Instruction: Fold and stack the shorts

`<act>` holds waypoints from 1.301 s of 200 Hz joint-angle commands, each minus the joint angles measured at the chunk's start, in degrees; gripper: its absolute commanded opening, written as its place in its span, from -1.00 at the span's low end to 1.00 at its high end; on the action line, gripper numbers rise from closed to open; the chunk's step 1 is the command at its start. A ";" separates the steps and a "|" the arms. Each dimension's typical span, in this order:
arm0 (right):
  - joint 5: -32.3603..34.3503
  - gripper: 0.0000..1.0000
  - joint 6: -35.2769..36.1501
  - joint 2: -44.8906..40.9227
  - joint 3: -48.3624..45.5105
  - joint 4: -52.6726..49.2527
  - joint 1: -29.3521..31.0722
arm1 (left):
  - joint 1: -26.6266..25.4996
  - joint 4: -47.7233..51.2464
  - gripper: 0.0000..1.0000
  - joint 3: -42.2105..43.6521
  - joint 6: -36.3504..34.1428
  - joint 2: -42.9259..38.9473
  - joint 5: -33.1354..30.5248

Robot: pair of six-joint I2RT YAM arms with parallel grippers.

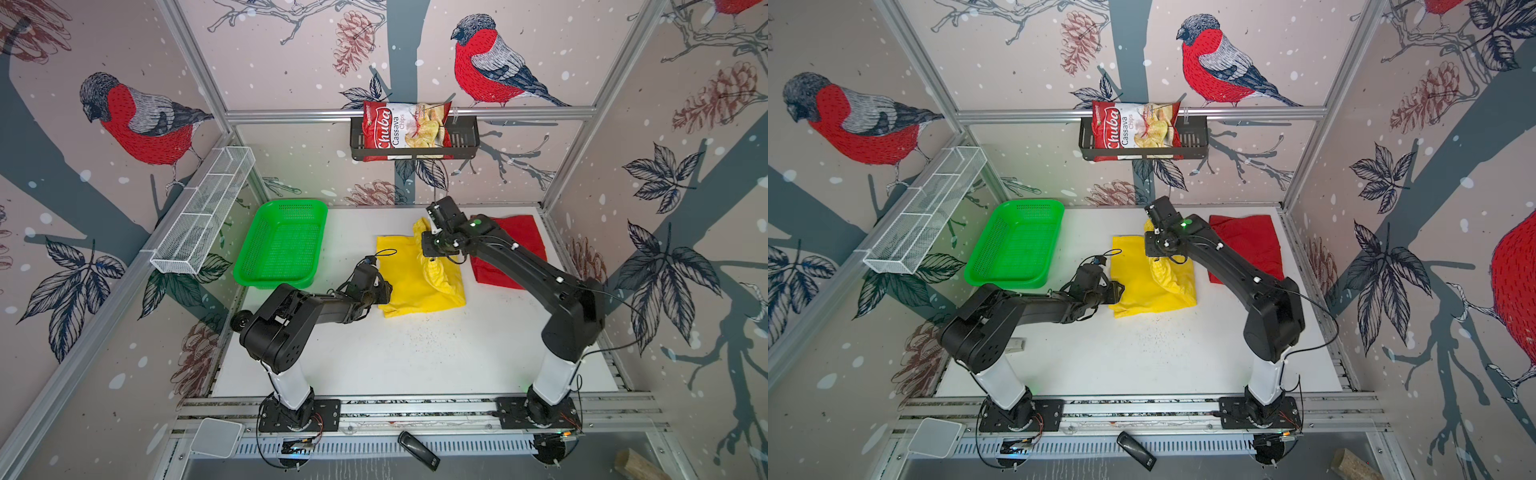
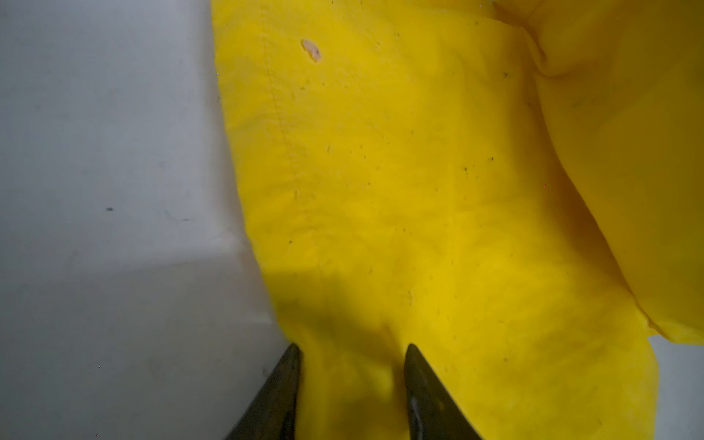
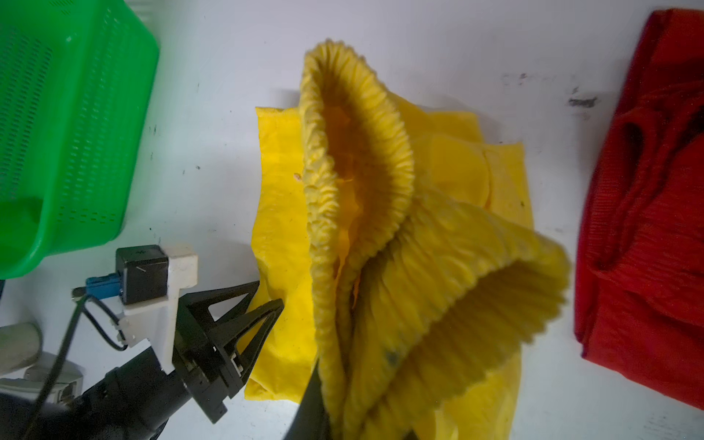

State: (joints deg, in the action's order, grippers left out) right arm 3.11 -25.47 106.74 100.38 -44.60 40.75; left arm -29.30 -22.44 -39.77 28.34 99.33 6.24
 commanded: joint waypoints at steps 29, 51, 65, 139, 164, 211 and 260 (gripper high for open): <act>-7.48 -0.28 -1.92 10.07 2.94 7.02 3.75 | 2.58 5.19 -0.04 1.81 1.55 -4.64 0.93; -13.39 0.20 -3.83 13.66 2.95 12.87 4.03 | 4.86 8.11 0.07 2.93 2.06 -9.64 1.19; -15.37 0.41 -4.36 14.00 3.84 14.45 3.90 | 6.20 10.61 0.12 3.59 1.91 -13.79 0.93; -20.33 0.37 -8.67 -4.19 -20.89 32.09 -6.27 | 7.33 3.38 -0.06 3.71 1.71 -23.67 12.65; -20.66 0.24 -9.60 -8.19 -31.76 37.52 -9.20 | 5.85 -0.63 -0.18 0.99 3.70 -16.99 16.30; -23.07 0.11 -9.40 -7.27 -43.20 45.30 -9.58 | 2.93 -2.29 -0.25 -4.72 3.44 -4.84 14.53; -22.32 0.10 -13.41 -7.01 -54.47 51.85 -7.56 | 4.93 4.03 -0.30 -3.70 1.24 2.78 7.13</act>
State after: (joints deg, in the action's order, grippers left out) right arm -18.65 -36.12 100.01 49.74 2.50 31.48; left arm -25.23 -21.04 -44.47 31.46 100.40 17.69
